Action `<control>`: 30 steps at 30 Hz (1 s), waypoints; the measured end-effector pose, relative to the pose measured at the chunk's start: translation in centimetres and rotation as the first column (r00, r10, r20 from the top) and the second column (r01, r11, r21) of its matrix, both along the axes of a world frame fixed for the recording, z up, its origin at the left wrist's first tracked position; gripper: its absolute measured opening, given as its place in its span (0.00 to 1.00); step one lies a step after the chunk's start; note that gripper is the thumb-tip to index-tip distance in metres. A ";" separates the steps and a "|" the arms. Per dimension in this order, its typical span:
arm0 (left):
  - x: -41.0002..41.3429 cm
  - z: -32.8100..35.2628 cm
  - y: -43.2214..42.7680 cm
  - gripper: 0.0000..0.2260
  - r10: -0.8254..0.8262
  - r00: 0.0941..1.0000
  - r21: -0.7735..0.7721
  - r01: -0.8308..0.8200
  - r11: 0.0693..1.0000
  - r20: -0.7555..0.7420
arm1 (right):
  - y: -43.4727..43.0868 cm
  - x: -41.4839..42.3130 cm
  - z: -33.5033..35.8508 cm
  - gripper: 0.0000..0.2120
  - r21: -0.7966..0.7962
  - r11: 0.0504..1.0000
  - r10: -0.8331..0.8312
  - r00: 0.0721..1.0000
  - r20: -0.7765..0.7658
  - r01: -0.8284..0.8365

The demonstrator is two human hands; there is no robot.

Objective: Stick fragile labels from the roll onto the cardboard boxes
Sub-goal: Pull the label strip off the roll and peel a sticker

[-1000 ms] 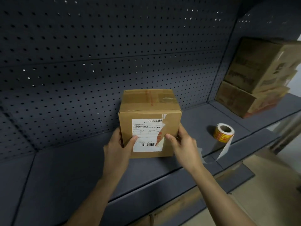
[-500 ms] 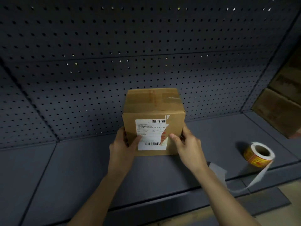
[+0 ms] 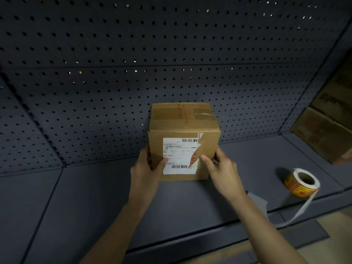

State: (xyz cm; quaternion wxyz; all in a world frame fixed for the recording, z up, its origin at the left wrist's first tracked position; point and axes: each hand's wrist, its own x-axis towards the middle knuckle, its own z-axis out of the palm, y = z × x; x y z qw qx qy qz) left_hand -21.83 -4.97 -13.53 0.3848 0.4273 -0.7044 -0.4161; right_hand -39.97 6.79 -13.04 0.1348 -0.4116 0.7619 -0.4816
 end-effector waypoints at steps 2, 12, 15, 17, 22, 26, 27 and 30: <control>0.0 0.0 0.1 0.21 0.017 1.000 -0.008 -0.017 1.000 0.001 | 0.1 -0.1 0.1 0.22 -0.001 1.000 0.017 1.000 0.014 -0.017; 1.3 0.1 2.5 0.13 0.121 0.992 -0.207 -0.127 0.970 -0.041 | 1.6 -1.2 0.8 0.26 -0.006 1.000 -0.008 1.000 -0.017 0.008; 0.3 -0.1 3.8 0.06 0.038 0.999 -0.281 -0.032 0.959 0.015 | 2.8 -1.9 1.1 0.27 0.001 0.998 -0.064 0.997 -0.049 0.064; -1.2 -0.1 4.8 0.05 -0.034 0.998 -0.311 0.046 0.949 0.044 | 4.0 -2.4 1.5 0.24 -0.001 0.995 -0.097 0.992 -0.085 0.097; -6.7 0.1 8.1 0.06 -0.237 0.968 -0.316 0.251 0.915 0.083 | 8.0 -4.7 2.0 0.17 -0.039 0.979 -0.203 0.961 -0.188 0.199; -11.4 -0.2 10.8 0.06 -0.453 0.885 -0.233 0.466 0.854 0.110 | 11.8 -7.3 1.6 0.13 -0.087 0.935 -0.354 0.899 -0.258 0.343; -12.6 -0.3 11.5 0.06 -0.497 0.859 -0.205 0.512 0.834 0.126 | 12.8 -8.0 1.3 0.11 -0.103 0.918 -0.397 0.881 -0.258 0.383; -16.0 -0.8 13.6 0.07 -0.590 0.792 -0.141 0.610 0.780 0.160 | 15.8 -9.6 0.5 0.07 -0.126 0.871 -0.492 0.840 -0.230 0.475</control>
